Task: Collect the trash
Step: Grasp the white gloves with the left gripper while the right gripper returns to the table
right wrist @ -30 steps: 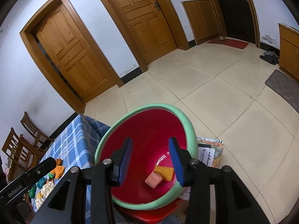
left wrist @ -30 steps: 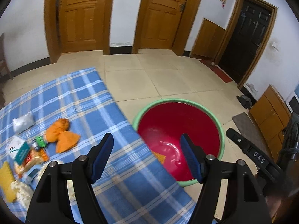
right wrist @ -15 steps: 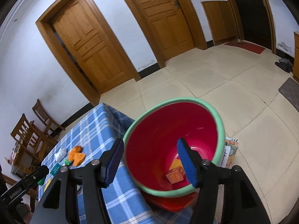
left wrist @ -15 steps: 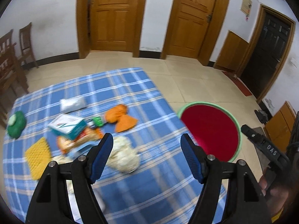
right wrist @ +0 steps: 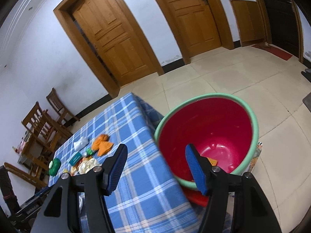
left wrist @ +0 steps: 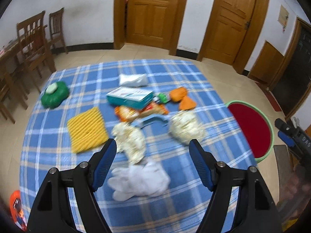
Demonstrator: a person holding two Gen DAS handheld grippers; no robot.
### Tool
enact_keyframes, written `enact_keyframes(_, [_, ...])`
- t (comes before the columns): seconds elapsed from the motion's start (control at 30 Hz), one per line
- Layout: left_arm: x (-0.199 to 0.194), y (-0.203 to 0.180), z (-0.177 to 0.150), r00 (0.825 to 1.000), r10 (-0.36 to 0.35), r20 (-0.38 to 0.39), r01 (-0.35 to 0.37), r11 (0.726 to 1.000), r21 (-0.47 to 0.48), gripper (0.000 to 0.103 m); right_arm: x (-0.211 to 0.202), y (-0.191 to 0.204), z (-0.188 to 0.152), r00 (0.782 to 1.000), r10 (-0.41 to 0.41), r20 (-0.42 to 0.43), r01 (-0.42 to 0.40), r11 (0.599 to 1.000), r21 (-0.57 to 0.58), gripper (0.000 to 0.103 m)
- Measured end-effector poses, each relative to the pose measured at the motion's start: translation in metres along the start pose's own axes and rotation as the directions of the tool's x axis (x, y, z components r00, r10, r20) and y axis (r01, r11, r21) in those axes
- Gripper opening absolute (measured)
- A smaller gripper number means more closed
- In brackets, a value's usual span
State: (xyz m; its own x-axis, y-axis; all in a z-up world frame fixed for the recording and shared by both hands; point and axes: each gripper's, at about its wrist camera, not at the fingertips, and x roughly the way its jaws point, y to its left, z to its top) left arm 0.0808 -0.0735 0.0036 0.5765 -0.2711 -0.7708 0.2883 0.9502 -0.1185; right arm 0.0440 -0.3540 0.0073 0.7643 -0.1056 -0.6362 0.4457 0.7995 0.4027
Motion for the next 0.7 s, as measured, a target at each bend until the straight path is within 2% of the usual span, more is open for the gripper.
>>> enact_keyframes(0.37, [0.023, 0.035, -0.026, 0.996, 0.035, -0.083, -0.043, 0.995, -0.091, 0.077, 0.008, 0.024, -0.013, 0.999, 0.017, -0.051, -0.02, 0.998, -0.06, 0.065])
enact_keyframes(0.7, [0.032, 0.031, -0.042, 0.991, -0.052, -0.126, 0.038, 0.994, -0.106, 0.077, 0.011, 0.036, -0.021, 0.996, 0.021, -0.081, -0.028, 0.996, -0.088, 0.065])
